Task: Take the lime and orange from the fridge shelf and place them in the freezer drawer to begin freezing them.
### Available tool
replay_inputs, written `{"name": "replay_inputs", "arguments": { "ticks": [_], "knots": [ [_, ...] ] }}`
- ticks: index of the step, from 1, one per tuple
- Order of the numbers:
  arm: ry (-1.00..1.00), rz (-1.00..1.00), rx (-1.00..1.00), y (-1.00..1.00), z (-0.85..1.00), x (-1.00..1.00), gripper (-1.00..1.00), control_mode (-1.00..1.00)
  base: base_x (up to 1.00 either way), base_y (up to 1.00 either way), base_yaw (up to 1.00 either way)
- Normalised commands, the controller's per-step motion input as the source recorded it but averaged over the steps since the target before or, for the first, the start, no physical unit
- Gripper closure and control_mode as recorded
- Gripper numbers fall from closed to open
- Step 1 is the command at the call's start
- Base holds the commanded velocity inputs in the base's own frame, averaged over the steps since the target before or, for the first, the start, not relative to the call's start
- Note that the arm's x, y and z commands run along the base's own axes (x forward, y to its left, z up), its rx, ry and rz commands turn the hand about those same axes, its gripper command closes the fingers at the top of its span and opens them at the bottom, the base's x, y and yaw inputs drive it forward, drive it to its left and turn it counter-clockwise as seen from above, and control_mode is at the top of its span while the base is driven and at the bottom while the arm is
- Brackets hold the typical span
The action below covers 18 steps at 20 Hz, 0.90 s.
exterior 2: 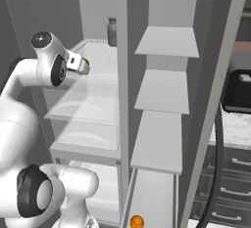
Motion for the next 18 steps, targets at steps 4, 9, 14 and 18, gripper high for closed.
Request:
{"name": "replay_inputs", "arguments": {
  "ticks": [4,9,14,18],
  "knots": [
    [0.06,0.01,-0.03,0.25,-0.03,0.43,-1.00,-1.00,0.00,0.00,0.00],
    [0.00,0.00,0.00,0.00,-0.02,0.28,-1.00,-1.00,0.00,0.00,0.00],
    [0.01,0.00,0.00,0.00,-0.14,0.32,-1.00,-1.00,0.00,0.00,0.00],
    [0.02,0.00,0.00,0.00,-0.28,0.37,-1.00,-1.00,0.00,0.00,0.00]
  ]
}}
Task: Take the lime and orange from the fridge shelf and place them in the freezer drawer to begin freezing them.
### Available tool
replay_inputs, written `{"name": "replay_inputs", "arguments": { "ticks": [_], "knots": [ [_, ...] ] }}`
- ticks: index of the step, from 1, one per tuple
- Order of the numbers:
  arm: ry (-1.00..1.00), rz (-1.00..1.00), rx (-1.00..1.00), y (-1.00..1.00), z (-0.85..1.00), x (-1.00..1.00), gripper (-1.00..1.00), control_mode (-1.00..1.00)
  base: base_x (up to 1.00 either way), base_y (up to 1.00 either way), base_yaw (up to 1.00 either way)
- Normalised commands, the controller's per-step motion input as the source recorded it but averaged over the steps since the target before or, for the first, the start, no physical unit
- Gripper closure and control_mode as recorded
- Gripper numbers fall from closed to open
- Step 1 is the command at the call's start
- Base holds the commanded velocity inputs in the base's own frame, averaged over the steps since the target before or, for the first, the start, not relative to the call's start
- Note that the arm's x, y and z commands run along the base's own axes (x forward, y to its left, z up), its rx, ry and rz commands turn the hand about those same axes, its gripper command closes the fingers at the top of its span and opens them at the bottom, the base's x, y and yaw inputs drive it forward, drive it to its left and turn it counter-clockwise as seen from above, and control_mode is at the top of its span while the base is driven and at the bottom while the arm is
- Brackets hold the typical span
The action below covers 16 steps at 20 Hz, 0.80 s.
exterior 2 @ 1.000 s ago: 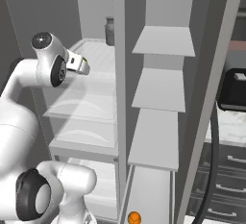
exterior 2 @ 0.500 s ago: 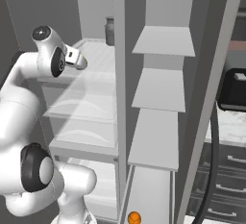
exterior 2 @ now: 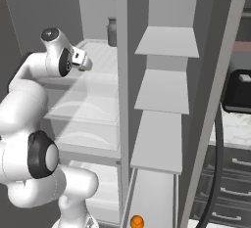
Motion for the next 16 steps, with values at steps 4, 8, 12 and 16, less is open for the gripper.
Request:
{"name": "replay_inputs", "arguments": {
  "ticks": [4,8,12,16],
  "knots": [
    [0.01,0.00,0.00,0.00,-0.12,0.37,-1.00,-1.00,0.00,0.00,0.00],
    [0.01,0.00,0.00,0.00,-0.03,0.33,-1.00,-1.00,0.00,0.00,0.00],
    [0.00,0.00,0.00,0.00,-0.03,0.25,-1.00,-1.00,0.00,0.00,0.00],
    [0.00,0.00,0.00,0.00,-0.04,0.14,-1.00,-1.00,0.00,0.00,0.00]
  ]
}}
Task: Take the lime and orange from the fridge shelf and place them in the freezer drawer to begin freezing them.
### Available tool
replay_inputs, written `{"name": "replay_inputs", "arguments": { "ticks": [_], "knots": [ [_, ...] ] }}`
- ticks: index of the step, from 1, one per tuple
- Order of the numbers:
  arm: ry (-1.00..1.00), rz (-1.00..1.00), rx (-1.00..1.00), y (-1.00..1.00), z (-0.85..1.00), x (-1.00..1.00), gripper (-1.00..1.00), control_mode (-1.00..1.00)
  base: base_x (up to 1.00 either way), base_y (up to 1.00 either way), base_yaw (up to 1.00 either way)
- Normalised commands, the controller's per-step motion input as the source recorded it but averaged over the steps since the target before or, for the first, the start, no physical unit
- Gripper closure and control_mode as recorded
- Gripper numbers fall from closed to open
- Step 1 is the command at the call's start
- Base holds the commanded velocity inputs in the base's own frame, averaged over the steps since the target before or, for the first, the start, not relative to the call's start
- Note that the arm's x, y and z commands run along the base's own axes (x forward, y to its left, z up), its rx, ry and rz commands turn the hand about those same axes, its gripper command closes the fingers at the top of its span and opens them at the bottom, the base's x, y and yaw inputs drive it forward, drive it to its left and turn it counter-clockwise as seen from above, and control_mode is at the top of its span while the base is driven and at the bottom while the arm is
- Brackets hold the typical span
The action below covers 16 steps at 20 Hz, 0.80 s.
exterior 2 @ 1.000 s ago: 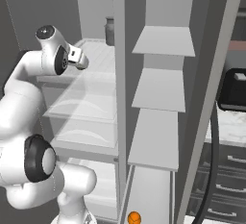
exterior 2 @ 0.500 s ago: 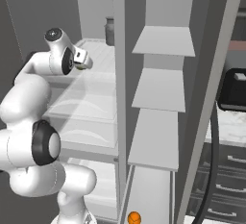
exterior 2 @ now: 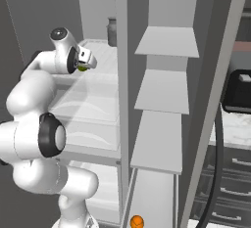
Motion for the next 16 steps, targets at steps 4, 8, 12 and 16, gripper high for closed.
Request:
{"name": "replay_inputs", "arguments": {
  "ticks": [4,8,12,16],
  "knots": [
    [0.00,0.00,0.00,0.00,-0.07,0.09,-1.00,-1.00,0.00,0.00,0.00],
    [0.00,0.00,0.00,0.00,-0.13,0.11,-1.00,-1.00,0.00,0.00,0.00],
    [0.00,0.00,0.00,0.00,-0.16,0.10,-1.00,-1.00,0.00,0.00,0.00],
    [0.00,0.00,0.00,0.00,-0.06,0.13,1.00,-1.00,0.00,0.00,0.00]
  ]
}}
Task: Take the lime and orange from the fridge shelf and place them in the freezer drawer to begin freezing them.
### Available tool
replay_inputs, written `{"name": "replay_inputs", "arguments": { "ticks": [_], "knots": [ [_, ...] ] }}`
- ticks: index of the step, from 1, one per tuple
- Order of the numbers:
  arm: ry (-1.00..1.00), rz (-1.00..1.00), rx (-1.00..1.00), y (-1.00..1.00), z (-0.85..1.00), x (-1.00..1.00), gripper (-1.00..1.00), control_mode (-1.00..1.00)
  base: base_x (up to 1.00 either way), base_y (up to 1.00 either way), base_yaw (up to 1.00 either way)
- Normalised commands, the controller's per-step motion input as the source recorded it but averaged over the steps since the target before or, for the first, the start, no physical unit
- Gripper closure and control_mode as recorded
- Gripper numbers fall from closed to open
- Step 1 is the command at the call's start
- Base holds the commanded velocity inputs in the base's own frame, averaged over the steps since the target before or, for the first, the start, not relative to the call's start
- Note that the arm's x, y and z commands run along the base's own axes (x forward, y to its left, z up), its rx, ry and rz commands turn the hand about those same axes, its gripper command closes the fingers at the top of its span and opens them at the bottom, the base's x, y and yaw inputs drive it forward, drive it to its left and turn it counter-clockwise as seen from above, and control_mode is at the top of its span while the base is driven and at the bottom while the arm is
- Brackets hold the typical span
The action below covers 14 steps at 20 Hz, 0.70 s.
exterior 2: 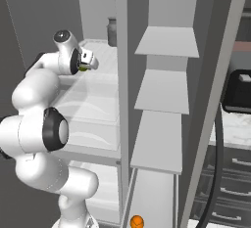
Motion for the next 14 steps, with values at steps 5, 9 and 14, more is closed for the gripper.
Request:
{"name": "replay_inputs", "arguments": {
  "ticks": [5,9,14],
  "knots": [
    [-0.09,0.00,0.00,0.00,0.00,0.02,1.00,-1.00,0.00,0.00,0.00],
    [-0.14,0.00,0.00,0.00,0.27,-0.72,1.00,-1.00,0.00,0.00,0.00],
    [-0.20,-0.01,0.00,-0.09,0.42,-1.00,1.00,-1.00,0.00,0.00,0.00]
  ]
}}
